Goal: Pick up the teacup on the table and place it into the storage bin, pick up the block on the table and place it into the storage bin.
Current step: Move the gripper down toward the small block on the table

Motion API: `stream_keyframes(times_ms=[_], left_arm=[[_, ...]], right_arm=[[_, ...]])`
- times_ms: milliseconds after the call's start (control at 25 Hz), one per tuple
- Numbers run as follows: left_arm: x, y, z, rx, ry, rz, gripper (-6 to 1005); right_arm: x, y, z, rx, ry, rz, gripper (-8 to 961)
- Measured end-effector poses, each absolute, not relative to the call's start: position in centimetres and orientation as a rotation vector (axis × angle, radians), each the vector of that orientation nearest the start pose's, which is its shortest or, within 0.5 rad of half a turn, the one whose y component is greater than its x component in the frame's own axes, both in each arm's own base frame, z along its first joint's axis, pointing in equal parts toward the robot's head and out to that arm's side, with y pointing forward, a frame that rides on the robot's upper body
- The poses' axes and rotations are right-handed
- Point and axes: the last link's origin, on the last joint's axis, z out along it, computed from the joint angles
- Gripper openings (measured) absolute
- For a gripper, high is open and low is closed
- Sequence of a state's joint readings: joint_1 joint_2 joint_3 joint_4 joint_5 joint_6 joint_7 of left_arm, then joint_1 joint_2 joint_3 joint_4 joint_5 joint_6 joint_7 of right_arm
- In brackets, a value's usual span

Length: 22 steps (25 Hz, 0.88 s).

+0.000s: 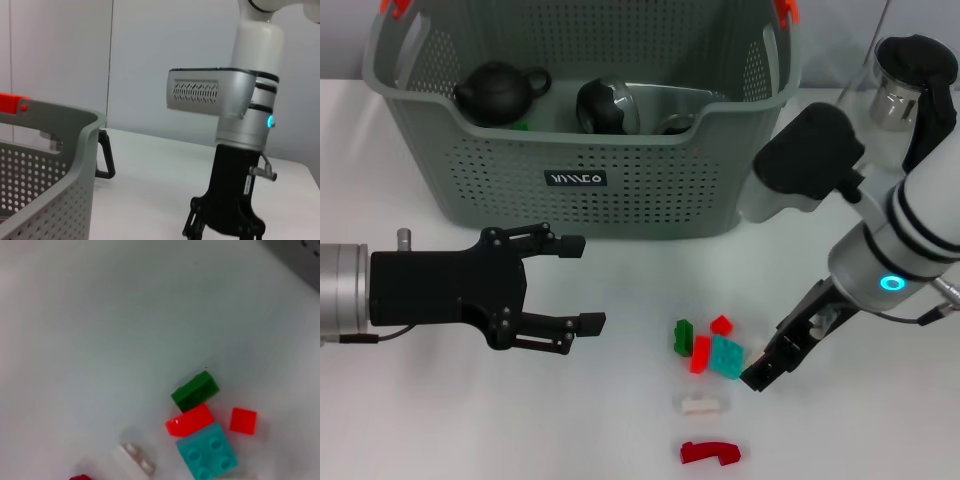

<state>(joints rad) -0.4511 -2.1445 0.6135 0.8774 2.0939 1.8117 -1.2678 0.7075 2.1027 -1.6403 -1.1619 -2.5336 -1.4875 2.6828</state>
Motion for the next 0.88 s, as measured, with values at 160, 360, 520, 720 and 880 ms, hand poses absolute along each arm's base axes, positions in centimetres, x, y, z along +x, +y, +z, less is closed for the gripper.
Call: stream_keyframes(times_ms=[160, 360, 520, 720, 880], left_arm=[[-25.5, 29.1, 1.5, -2.846, -0.334, -0.719, 922], [-25.6, 29.0, 1.3, -2.848, -0.332, -0.725, 922], [-25.6, 29.0, 1.2, -2.849, -0.334, -0.729, 922], [-25.6, 28.9, 1.2, -2.849, -0.335, -0.729, 922], [-25.6, 28.9, 1.2, -2.849, -0.335, -0.729, 922]], right_arm=[[16.0, 33.6, -7.8, -2.710, 0.869, -0.697, 873], [16.0, 33.4, -8.5, -2.704, 0.852, -0.714, 871], [16.3, 33.3, -8.7, -2.701, 0.853, -0.727, 869], [16.4, 33.4, -8.9, -2.698, 0.850, -0.731, 782], [16.4, 33.5, -9.0, -2.696, 0.848, -0.729, 697]])
